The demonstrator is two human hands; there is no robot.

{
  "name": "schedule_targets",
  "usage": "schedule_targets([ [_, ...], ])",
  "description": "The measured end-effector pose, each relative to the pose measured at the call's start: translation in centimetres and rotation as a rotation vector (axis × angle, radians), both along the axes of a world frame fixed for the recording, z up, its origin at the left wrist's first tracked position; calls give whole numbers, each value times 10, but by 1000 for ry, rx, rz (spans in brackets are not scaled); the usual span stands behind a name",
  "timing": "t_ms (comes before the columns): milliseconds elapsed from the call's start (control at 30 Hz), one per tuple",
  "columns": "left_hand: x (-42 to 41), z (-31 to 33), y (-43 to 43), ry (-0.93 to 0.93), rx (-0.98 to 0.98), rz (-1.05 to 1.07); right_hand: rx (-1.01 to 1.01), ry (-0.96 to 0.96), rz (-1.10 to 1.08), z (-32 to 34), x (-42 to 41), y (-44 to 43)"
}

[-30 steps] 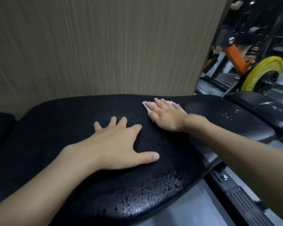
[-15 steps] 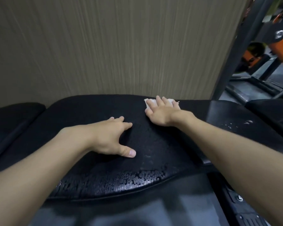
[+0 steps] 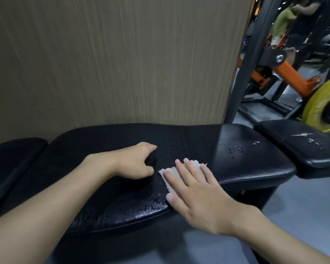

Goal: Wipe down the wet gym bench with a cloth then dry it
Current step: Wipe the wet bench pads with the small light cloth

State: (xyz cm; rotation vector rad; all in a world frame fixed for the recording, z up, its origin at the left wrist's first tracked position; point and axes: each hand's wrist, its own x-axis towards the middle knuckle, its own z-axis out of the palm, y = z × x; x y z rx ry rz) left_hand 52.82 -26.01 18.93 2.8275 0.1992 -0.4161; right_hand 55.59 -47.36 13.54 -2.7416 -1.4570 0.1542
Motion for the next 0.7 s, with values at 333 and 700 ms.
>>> schedule_targets([
  [333,-1,-11,-12,52,86,-19,-35,17,-140,-3,48,29],
  [700,4,-29,-14,83,104,3,-19,142,-362,-2,187,106],
])
